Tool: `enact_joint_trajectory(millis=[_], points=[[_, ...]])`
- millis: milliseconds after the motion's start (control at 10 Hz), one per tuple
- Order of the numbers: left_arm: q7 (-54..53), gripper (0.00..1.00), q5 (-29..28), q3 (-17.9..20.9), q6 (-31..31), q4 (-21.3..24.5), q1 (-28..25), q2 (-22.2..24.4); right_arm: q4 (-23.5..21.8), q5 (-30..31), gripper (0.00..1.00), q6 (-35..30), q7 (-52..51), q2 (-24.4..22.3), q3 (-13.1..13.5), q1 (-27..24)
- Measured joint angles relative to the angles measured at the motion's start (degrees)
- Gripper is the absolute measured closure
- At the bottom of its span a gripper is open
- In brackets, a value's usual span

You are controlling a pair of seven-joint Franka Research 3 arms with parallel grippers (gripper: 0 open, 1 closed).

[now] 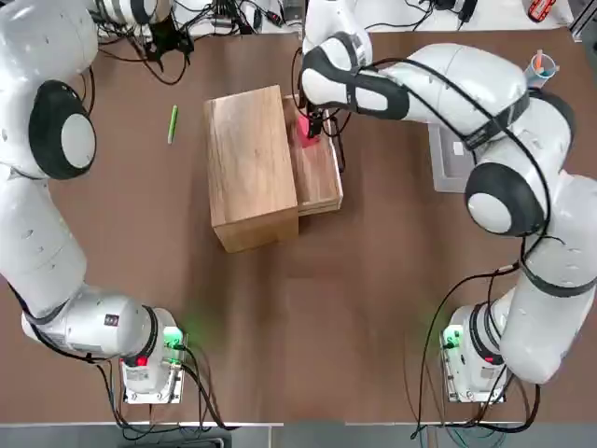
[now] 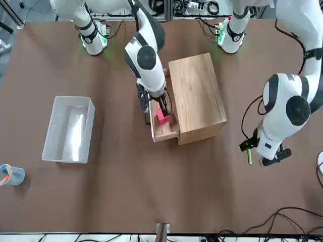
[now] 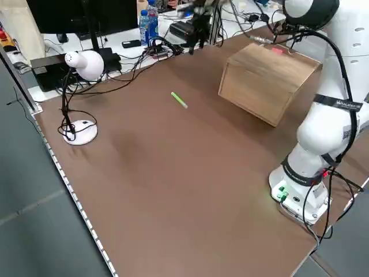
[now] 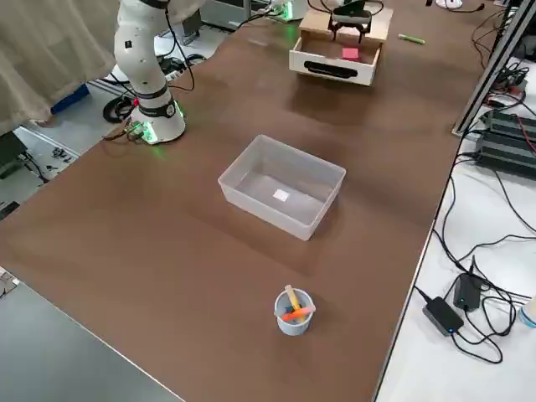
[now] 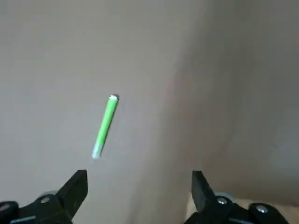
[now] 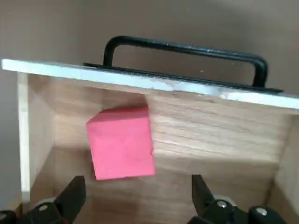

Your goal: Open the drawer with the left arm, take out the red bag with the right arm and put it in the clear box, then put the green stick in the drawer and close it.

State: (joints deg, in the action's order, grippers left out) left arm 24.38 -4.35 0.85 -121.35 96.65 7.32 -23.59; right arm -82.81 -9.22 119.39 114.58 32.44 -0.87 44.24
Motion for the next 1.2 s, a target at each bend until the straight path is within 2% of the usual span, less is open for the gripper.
enact_joint_trajectory(millis=[200, 300, 600, 900, 1100, 1200], points=[[-5.35, 0.03, 0.11, 1.21, -6.87, 5.2, -1.7, -3.08, -0.03, 0.0, 0.0, 0.51, 0.87, 1.87, 0.03, 0.28], [-8.4, 0.04, 0.16, 1.27, -8.4, 6.01, -3.02, -4.85, 0.11, 0.03, 0.0, 0.94, 0.99, 2.1, 0.1, 0.5], [-16.7, 0.04, 2.36, 1.98, -11.9, 6.15, -5.89, -9.34, 0.2, 0.04, 0.0, 0.83, 1.18, 2.12, 0.19, 0.67], [-18.05, 0.06, 2.45, 2.04, -14.76, 6.13, -6.37, -13.36, 0.64, 0.0, 0.0, 0.85, 1.75, 2.11, 0.94, -0.24], [-18.07, 0.17, 2.45, 2.06, -15.03, 6.13, -6.37, -14.39, 0.73, -0.02, 0.0, 0.82, 1.76, 2.11, 1.12, -2.14], [-18.07, 0.34, 2.61, 1.99, -15.29, 6.02, -6.38, -14.35, 0.73, -0.04, 0.0, 0.79, 1.76, 2.12, 1.1, -2.49]])
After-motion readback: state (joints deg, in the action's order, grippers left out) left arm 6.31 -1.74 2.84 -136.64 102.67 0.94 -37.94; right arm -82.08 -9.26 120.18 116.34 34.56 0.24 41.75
